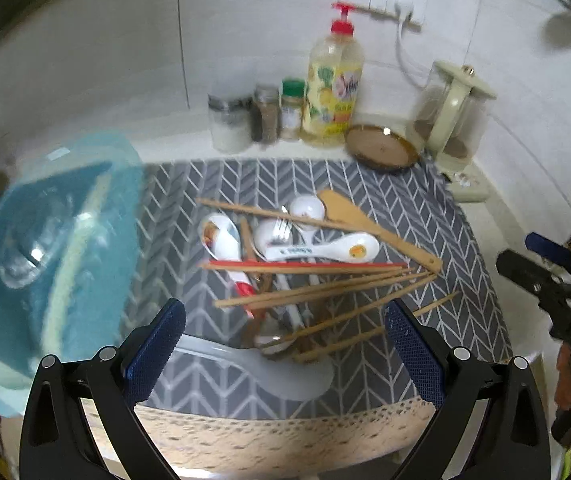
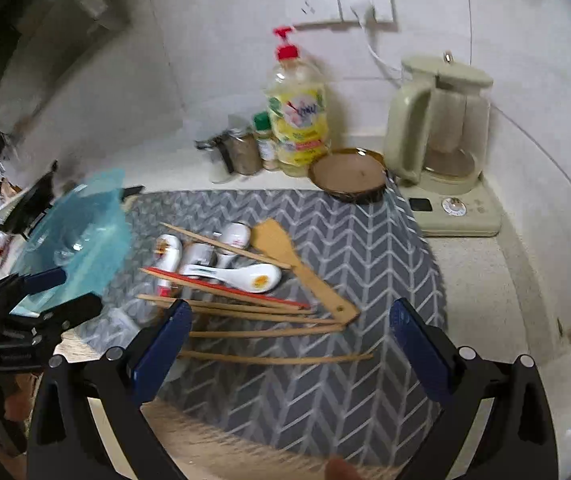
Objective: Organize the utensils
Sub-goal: 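Lower the left tool onto the white plastic rice paddle and close it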
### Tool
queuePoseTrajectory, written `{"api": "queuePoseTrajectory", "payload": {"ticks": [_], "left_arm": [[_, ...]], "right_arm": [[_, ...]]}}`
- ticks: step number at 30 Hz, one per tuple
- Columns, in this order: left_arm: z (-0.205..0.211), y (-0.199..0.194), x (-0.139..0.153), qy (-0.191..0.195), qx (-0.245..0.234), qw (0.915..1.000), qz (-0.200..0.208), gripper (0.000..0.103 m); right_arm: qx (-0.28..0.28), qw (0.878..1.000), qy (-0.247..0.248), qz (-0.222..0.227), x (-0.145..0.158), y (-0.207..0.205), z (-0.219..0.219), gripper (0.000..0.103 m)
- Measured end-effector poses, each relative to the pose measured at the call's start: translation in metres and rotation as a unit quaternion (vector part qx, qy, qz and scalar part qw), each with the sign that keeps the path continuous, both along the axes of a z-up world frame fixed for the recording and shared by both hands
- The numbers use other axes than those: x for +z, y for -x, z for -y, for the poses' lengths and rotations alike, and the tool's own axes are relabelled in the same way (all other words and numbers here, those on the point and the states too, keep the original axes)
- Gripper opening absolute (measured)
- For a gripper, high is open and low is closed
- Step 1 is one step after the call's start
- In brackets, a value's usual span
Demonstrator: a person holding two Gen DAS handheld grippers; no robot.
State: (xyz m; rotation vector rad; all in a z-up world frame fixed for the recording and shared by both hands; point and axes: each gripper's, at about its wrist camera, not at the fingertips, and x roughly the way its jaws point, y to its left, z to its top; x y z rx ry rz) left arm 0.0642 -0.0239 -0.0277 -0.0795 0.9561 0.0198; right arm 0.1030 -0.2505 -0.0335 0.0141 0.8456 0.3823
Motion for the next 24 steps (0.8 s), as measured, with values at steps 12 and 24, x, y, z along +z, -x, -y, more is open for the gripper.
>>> {"api": "queuePoseTrajectory", "payload": {"ticks": [12,24], "left_arm": [[-0.002,-0.001,-0.076,0.115,0.086,0.9781,-0.150,0.099],[-0.008,-0.047,-0.113,0.162,0.064,0.9730,-0.151,0.099]], "right_arm": [[0.087,0.991,-0.022,-0.094,-0.069,-0.077,0.014,0.096],[0.077,0.991,-0.019,-0.108,-0.074,-0.073,0.003,0.096]]}}
